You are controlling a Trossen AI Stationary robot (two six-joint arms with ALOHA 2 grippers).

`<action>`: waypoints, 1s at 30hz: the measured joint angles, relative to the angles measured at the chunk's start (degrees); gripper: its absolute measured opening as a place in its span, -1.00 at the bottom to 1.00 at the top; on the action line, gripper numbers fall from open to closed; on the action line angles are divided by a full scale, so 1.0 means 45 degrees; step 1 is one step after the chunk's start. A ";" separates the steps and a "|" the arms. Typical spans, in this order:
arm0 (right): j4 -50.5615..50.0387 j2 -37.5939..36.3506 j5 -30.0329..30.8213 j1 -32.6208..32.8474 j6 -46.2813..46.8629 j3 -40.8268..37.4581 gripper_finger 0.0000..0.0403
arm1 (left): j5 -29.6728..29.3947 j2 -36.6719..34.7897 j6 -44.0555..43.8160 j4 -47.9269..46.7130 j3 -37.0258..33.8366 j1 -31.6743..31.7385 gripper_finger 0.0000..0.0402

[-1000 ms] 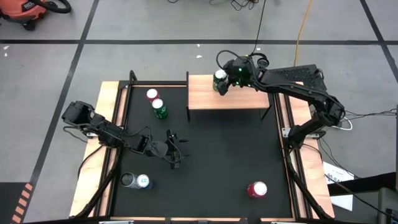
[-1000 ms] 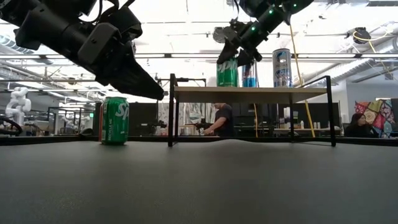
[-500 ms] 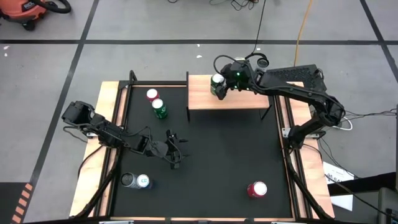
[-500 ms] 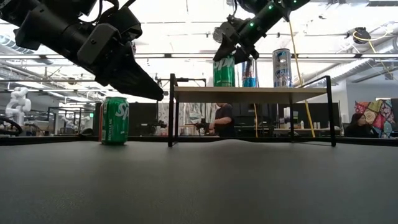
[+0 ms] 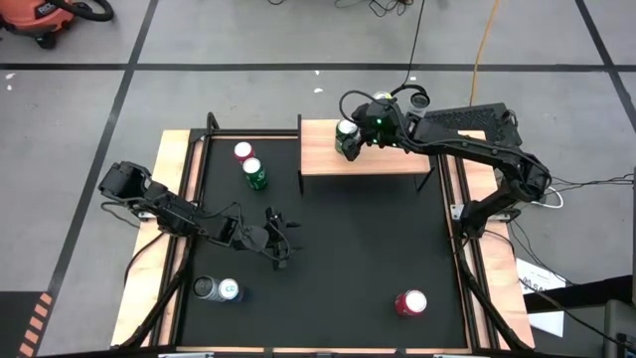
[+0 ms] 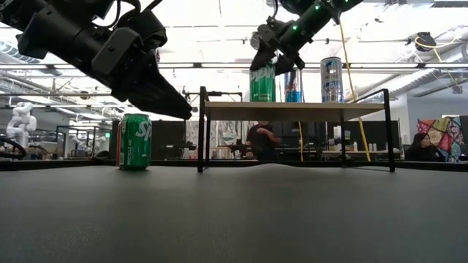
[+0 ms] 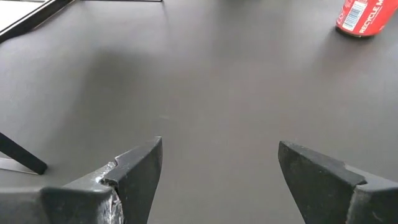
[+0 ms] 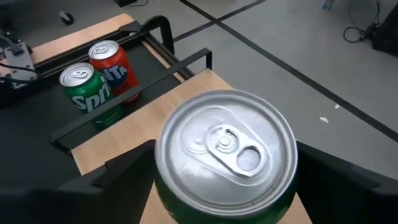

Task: Place canned beverage on shelf
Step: Put the bottom green soda can on the shelf

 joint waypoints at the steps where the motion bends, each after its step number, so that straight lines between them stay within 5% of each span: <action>1: 0.0006 -0.0092 0.0000 0.0004 0.0004 0.0000 0.69 | 0.0000 0.0000 -0.0005 -0.0035 0.0000 0.0000 0.57; 12: 0.0015 -0.1991 0.0338 0.0509 -0.0581 0.0000 0.69 | -0.0415 -0.0058 -0.0014 -0.0110 0.0000 0.0108 0.57; 18: -0.0439 -0.2696 0.0183 0.0856 -0.1323 0.0004 0.59 | -0.0146 -0.0305 0.0783 0.0462 0.0050 0.1345 0.57; 23: -0.1485 -0.2636 0.0180 0.0925 -0.1474 0.0359 0.22 | 0.1089 -0.0601 0.1266 0.0720 0.0103 0.2598 0.57; 30: -0.3946 -0.1255 0.0186 0.0896 -0.1744 0.3390 -0.49 | 0.1651 -0.1171 0.1405 0.0451 0.0084 0.3431 0.57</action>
